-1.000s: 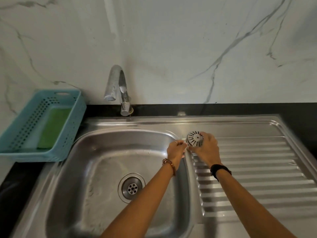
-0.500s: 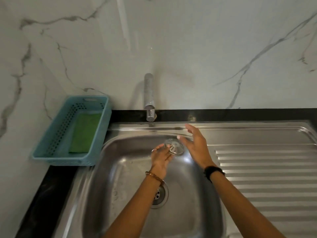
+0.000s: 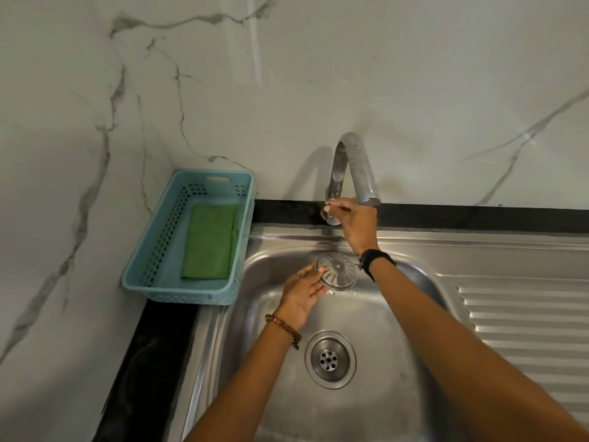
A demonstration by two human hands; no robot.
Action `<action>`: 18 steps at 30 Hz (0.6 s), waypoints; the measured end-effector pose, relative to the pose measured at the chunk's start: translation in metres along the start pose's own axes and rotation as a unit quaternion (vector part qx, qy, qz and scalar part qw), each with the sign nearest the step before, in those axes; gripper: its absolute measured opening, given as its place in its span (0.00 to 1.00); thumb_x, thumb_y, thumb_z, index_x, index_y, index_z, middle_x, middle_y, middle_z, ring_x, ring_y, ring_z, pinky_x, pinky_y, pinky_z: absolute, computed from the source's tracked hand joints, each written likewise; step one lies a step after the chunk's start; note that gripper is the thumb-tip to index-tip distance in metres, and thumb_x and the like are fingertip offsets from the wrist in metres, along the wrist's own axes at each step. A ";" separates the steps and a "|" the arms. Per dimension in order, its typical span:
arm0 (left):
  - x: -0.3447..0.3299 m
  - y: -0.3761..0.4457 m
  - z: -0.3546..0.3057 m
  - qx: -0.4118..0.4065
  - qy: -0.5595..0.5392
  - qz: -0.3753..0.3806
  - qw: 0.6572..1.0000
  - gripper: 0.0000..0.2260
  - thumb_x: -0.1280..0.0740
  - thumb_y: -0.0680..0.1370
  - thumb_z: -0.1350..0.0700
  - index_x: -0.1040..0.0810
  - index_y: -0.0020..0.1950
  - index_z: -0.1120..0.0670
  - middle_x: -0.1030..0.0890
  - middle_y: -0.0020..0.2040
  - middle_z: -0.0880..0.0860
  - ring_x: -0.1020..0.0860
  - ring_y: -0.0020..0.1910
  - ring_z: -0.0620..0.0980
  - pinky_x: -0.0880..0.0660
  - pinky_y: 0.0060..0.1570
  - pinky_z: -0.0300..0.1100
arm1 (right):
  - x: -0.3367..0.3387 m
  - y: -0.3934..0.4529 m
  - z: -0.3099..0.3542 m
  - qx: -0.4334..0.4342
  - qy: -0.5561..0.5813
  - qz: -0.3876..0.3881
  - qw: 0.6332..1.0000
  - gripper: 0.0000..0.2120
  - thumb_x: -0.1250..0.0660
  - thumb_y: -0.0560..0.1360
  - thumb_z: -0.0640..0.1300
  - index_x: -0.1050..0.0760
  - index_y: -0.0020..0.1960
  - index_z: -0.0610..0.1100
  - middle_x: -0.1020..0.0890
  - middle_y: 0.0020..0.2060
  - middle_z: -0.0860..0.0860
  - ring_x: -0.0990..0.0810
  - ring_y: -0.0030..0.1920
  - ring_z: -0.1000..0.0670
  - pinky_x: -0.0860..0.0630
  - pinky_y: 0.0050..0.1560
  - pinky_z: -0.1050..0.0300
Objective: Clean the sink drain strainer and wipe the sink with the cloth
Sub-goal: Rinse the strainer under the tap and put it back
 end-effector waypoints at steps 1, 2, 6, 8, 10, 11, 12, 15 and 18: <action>-0.001 0.001 0.002 0.006 0.003 0.002 1.000 0.14 0.36 0.76 0.64 0.27 0.62 0.61 0.20 0.46 0.53 0.21 0.45 0.48 0.27 0.54 0.43 | -0.003 0.003 0.001 -0.005 -0.017 0.035 0.999 0.16 0.31 0.73 0.40 0.24 0.59 0.34 0.20 0.53 0.38 0.21 0.50 0.47 0.25 0.46 0.74; -0.003 0.002 0.004 0.013 0.005 0.004 1.000 0.13 0.36 0.76 0.64 0.27 0.61 0.61 0.20 0.45 0.53 0.21 0.44 0.47 0.26 0.52 0.42 | -0.002 0.004 0.002 -0.011 -0.024 0.065 0.998 0.17 0.32 0.73 0.39 0.26 0.60 0.34 0.20 0.54 0.37 0.21 0.53 0.43 0.24 0.50 0.70; -0.006 0.003 0.010 0.024 0.005 0.012 1.000 0.12 0.37 0.76 0.65 0.26 0.60 0.62 0.20 0.45 0.53 0.21 0.44 0.48 0.24 0.47 0.39 | 0.020 -0.012 -0.005 0.016 -0.078 0.052 0.995 0.12 0.35 0.75 0.36 0.23 0.58 0.35 0.20 0.54 0.37 0.21 0.53 0.42 0.24 0.58 0.53; -0.004 0.003 0.013 0.030 -0.006 -0.002 1.000 0.13 0.38 0.77 0.65 0.27 0.61 0.62 0.20 0.48 0.55 0.22 0.47 0.51 0.26 0.53 0.42 | 0.030 -0.035 -0.034 -0.035 -0.105 0.018 0.994 0.12 0.38 0.77 0.37 0.24 0.58 0.36 0.20 0.55 0.39 0.21 0.54 0.44 0.25 0.56 0.54; 0.000 0.003 0.019 0.042 -0.023 -0.023 0.999 0.12 0.38 0.77 0.66 0.26 0.60 0.63 0.22 0.51 0.57 0.24 0.52 0.53 0.27 0.55 0.44 | 0.021 -0.067 -0.064 -0.074 -0.132 0.061 0.987 0.13 0.40 0.78 0.41 0.28 0.61 0.39 0.22 0.58 0.41 0.22 0.55 0.46 0.25 0.53 0.57; 0.003 0.002 0.023 0.048 -0.035 -0.031 0.998 0.10 0.39 0.77 0.66 0.25 0.57 0.63 0.21 0.49 0.58 0.24 0.51 0.53 0.26 0.53 0.44 | 0.011 -0.084 -0.073 -0.055 -0.154 0.098 0.982 0.14 0.41 0.79 0.44 0.29 0.63 0.42 0.23 0.60 0.43 0.23 0.58 0.47 0.26 0.54 0.59; 0.005 0.001 0.025 0.055 -0.049 -0.034 0.997 0.07 0.39 0.77 0.67 0.24 0.53 0.62 0.21 0.46 0.57 0.23 0.47 0.52 0.23 0.48 0.42 | 0.000 -0.099 -0.078 -0.006 -0.204 0.140 0.969 0.16 0.42 0.79 0.46 0.32 0.66 0.47 0.27 0.64 0.46 0.27 0.63 0.47 0.27 0.59 0.58; 0.008 0.000 0.030 0.053 -0.050 -0.025 0.997 0.06 0.39 0.77 0.67 0.23 0.48 0.61 0.21 0.42 0.56 0.23 0.35 0.47 0.22 0.34 0.35 | -0.013 -0.126 -0.087 0.112 -0.319 0.175 0.925 0.21 0.49 0.81 0.50 0.42 0.73 0.54 0.42 0.74 0.54 0.48 0.75 0.51 0.53 0.75 0.53; 0.010 -0.003 0.032 0.034 -0.016 -0.036 0.999 0.11 0.38 0.76 0.67 0.26 0.58 0.64 0.20 0.42 0.55 0.21 0.38 0.47 0.23 0.40 0.38 | 0.007 -0.123 -0.095 0.034 -0.260 0.083 0.961 0.21 0.50 0.81 0.51 0.43 0.74 0.53 0.41 0.75 0.51 0.47 0.75 0.51 0.51 0.75 0.50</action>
Point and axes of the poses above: each hand's wrist, its own y-axis towards the middle knuckle, its own x-axis out of the back of the hand, z = x × y, the point moved 6 cm from there along y, towards the middle knuckle
